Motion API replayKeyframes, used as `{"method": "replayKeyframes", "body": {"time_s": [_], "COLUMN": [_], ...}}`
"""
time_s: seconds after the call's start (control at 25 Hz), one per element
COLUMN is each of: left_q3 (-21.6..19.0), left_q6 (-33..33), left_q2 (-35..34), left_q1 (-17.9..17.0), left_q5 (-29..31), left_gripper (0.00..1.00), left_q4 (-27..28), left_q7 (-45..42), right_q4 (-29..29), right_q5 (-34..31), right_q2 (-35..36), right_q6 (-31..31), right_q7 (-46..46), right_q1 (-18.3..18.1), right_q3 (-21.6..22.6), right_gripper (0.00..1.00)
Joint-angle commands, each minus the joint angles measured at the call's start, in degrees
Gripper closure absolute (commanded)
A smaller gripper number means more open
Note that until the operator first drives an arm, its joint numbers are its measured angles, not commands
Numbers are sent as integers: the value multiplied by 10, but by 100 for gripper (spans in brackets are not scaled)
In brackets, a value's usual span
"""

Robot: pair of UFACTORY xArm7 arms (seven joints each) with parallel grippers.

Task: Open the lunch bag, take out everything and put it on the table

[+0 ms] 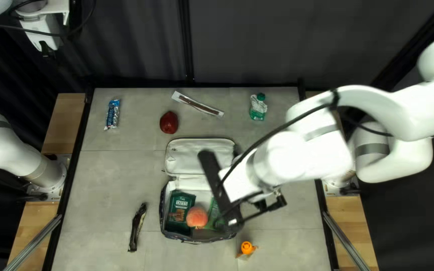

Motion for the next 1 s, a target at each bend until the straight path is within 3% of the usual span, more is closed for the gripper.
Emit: {"method": "replayKeyframes", "body": {"time_s": [0.04, 0.24, 0.48, 1.0], "left_q3": [0, 0, 0, 0], "left_q6": [0, 0, 0, 0], "left_q2": [0, 0, 0, 0], "left_q1": [0, 0, 0, 0], "left_q5": [0, 0, 0, 0], "left_gripper": [0, 0, 0, 0], "left_q4": [0, 0, 0, 0], "left_q7": [0, 0, 0, 0], "right_q4": [2, -2, 21, 34], "right_q5": [2, -15, -85, -178], "right_q2": [8, 19, 137, 278], "right_q6": [-5, -23, -118, -200], "right_q7": [-19, -22, -56, -147], "right_q1": [4, 4, 12, 9], "right_q3": [-1, 5, 21, 6], "right_gripper": [0, 0, 0, 0]}}
